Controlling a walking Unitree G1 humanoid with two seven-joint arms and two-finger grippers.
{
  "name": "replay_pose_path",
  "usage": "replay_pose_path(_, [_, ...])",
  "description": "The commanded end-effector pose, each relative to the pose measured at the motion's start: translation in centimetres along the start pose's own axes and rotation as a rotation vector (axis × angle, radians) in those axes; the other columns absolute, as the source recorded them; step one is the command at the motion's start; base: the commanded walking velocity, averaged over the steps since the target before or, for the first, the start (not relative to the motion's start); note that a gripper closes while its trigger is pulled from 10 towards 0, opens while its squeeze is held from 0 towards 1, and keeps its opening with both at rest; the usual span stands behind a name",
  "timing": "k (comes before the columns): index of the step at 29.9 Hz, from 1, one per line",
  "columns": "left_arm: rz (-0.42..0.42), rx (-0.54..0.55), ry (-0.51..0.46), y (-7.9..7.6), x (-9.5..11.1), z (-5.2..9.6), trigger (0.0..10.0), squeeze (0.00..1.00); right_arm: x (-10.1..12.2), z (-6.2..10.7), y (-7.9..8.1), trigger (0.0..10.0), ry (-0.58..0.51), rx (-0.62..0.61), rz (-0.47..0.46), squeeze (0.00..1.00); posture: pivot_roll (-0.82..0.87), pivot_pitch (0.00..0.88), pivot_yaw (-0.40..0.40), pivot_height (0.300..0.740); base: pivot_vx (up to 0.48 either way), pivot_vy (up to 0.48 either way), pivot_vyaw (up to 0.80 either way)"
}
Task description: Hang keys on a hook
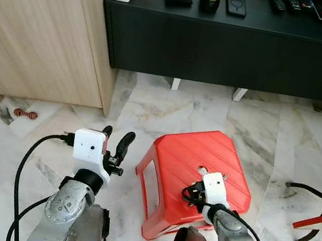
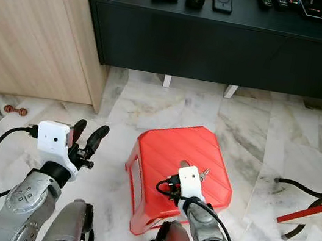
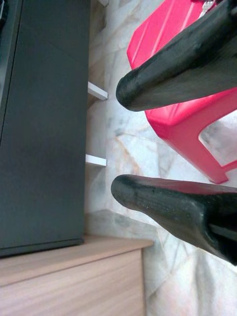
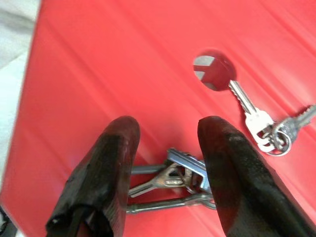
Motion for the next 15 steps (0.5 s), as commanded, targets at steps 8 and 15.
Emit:
replay_pose_path(8, [0.007,-0.003,0.024,-0.25,-0.26,0.43,10.0,0.0,-1.72,0.47,-0.66,10.0,0.059,-0.041,-0.013,0.0,0.25,0.312,-0.106,0.642,0.0,0.0,0.0])
replay_pose_path(15, [0.006,-0.003,0.028,-0.13,-0.32,0.39,10.0,0.0,-2.06,0.53,-0.59,8.2,0.079,-0.045,0.011,0.0,0.25,0.305,-0.104,0.642,0.0,0.0,0.0])
Point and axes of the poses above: a point about 5 cm out from each wrist's last joint towards the gripper, its own z axis pointing back from the gripper into the wrist, its own x axis along the axis of the wrist's last joint, y = z × x, the point moved 2 cm from there along -z, pointing out of the wrist towards the gripper, and after that the axes turned 6 degrees about z, right-handed, at the moved point
